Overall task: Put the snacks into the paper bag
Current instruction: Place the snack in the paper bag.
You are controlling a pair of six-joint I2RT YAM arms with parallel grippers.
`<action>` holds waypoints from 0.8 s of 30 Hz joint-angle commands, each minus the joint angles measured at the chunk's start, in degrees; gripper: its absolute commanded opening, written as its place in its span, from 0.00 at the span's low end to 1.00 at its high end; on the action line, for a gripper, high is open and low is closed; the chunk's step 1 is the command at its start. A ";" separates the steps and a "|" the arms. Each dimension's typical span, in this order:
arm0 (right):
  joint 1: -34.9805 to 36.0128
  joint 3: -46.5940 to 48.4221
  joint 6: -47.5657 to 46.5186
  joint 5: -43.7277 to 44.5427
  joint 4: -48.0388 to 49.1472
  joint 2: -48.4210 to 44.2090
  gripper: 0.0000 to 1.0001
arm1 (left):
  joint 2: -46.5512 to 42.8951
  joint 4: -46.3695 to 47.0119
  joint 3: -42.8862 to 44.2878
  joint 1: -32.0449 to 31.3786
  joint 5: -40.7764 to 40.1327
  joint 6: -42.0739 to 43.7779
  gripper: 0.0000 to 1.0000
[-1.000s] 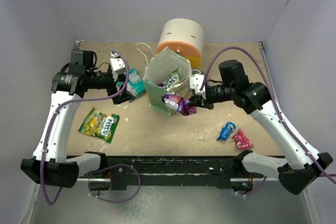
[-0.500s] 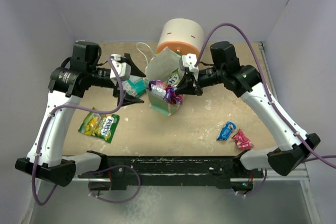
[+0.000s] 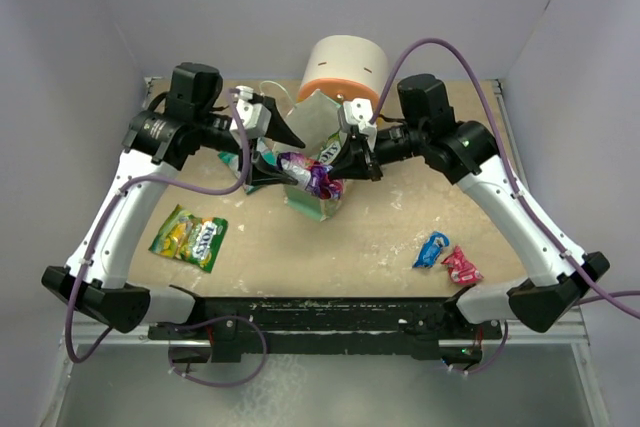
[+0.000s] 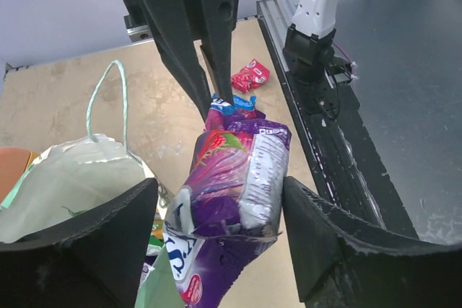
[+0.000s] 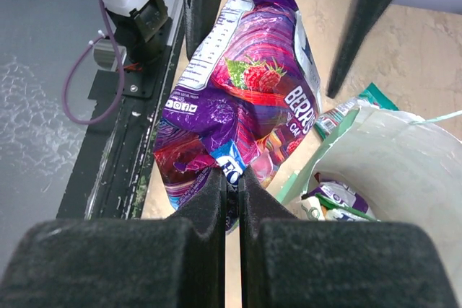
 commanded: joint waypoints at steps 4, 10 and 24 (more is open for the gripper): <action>0.18 2.61 3.14 -2.15 4.44 -0.43 0.00 | -1.20 4.62 -1.34 -0.55 6.13 -3.45 0.58; 0.17 2.74 4.70 -0.25 5.66 -0.39 0.00 | -1.96 4.84 -3.17 -0.53 7.22 -3.79 0.45; -1.81 -1.10 5.05 3.61 6.91 -3.03 0.13 | -3.23 10.27 -3.73 0.28 6.20 -10.81 0.00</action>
